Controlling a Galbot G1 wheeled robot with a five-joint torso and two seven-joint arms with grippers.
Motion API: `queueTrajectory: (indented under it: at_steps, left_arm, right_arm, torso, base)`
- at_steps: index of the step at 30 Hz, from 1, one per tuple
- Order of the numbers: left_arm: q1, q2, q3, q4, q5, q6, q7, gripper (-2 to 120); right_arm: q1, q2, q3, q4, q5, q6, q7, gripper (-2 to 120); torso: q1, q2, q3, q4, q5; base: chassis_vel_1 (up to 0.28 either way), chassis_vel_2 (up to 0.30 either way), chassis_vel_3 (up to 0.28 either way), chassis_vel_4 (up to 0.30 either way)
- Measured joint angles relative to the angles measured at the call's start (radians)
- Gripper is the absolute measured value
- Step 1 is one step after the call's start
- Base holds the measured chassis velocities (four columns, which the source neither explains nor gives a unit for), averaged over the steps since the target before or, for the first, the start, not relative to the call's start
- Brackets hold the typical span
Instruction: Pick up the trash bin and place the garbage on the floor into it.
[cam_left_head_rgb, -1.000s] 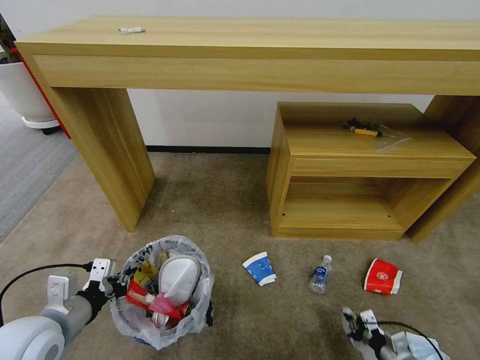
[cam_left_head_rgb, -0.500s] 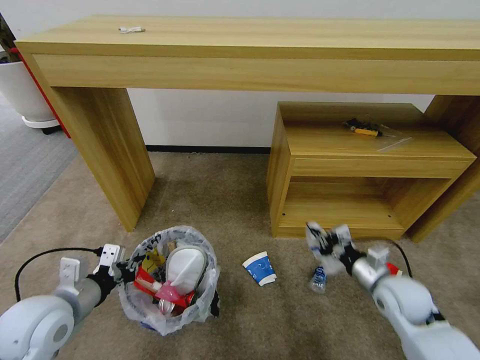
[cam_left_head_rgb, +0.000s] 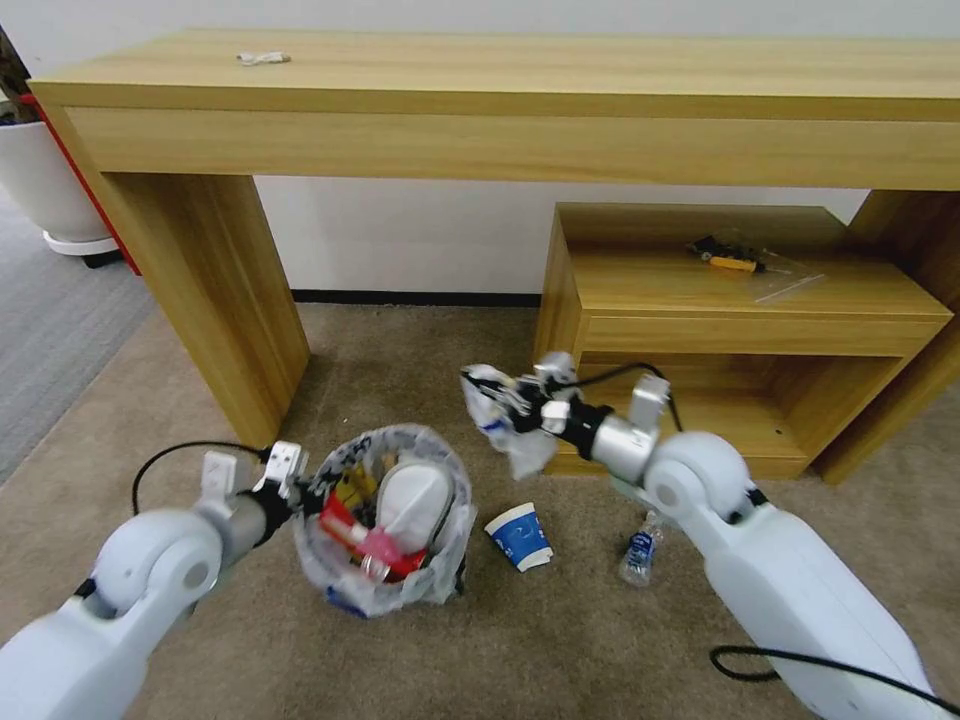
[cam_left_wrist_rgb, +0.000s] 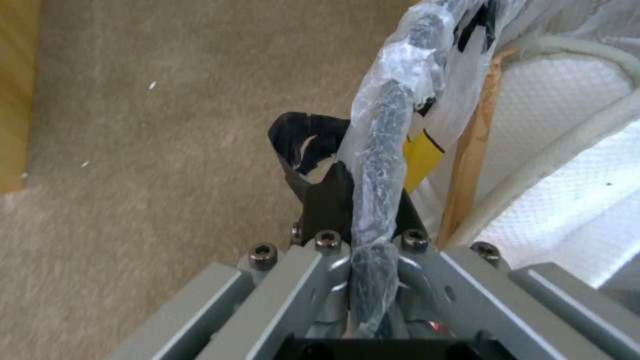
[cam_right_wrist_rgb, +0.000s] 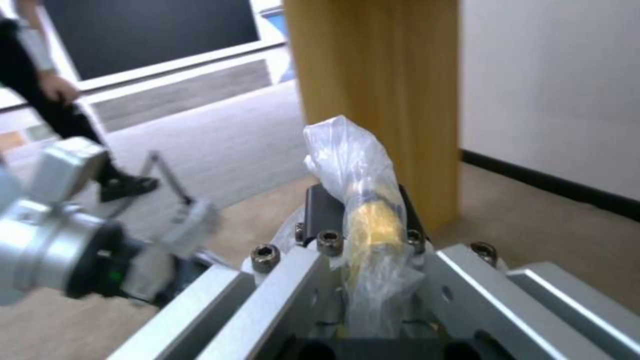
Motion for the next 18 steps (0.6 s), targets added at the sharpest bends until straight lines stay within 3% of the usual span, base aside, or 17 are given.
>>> queueTrajectory:
  at_steps: [4,11,18]
  left_arm:
    - [-0.073,0.021,0.078,0.016,-0.062,0.0,-0.038,0]
    - [-0.114,0.056,0.136,0.017,-0.12,0.0,-0.07,0]
    - [-0.121,0.076,0.143,0.004,-0.17,0.0,-0.101,0]
  right_arm:
    - [0.067,0.054,-0.083,-0.025,0.006,-0.007,0.018,0]
    - [0.107,0.12,-0.178,-0.078,-0.025,-0.011,0.037,0]
    - [0.055,0.106,-0.215,-0.086,-0.116,-0.004,0.044,0]
  torso:
    - [0.0,0.0,0.0,-0.0002,0.0001]
    - [0.0,0.0,0.0,0.0003,0.0002]
    - [0.0,0.0,0.0,-0.0003,0.0003]
  base:
    - [0.0,0.0,0.0,0.0]
    - [0.0,0.0,0.0,0.0]
    - [0.0,0.0,0.0,0.0]
